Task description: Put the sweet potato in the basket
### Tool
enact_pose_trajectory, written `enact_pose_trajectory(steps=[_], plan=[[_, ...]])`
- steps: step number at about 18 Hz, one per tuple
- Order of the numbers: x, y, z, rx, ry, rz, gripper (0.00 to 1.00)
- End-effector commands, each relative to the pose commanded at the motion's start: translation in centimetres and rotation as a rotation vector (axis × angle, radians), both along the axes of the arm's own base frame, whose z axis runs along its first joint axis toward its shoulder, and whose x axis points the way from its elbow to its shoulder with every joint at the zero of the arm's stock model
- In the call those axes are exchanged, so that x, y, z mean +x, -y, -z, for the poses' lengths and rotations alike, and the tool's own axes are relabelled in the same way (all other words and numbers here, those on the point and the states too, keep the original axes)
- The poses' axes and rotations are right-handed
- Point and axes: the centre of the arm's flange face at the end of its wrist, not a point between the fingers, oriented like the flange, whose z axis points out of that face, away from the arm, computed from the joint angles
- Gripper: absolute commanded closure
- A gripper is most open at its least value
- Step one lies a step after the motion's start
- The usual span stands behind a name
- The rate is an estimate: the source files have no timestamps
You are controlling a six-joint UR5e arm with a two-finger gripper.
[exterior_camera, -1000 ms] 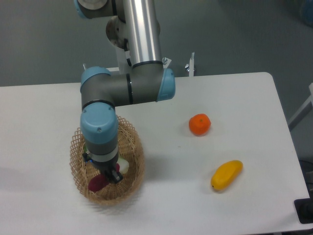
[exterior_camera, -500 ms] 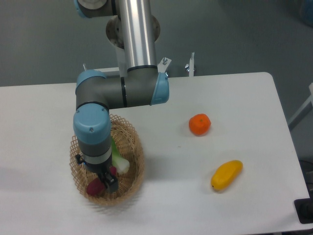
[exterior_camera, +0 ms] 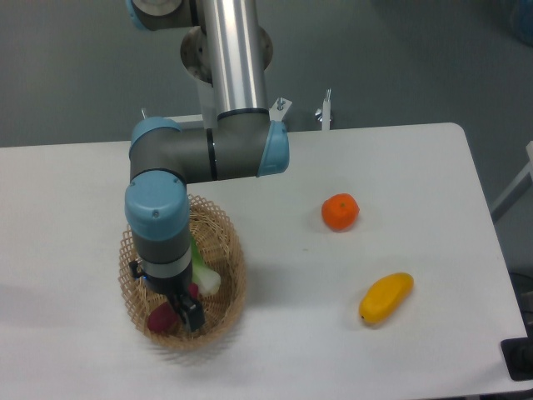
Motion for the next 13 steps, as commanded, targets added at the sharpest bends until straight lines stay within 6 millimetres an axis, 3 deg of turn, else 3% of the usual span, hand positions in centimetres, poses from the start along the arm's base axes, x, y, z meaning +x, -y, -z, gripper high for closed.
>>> enact_pose_trajectory(steps=[3, 8, 13], plan=[[-3.8, 1.4, -0.3, 0.005, -0.005, -0.052, 0.0], [-12.6, 6.2, -0.7, 0.011, -0.015, -0.144, 0.0], [-17.8, 9.9, -1.1, 0.011, -0.03, -0.157, 0.0]])
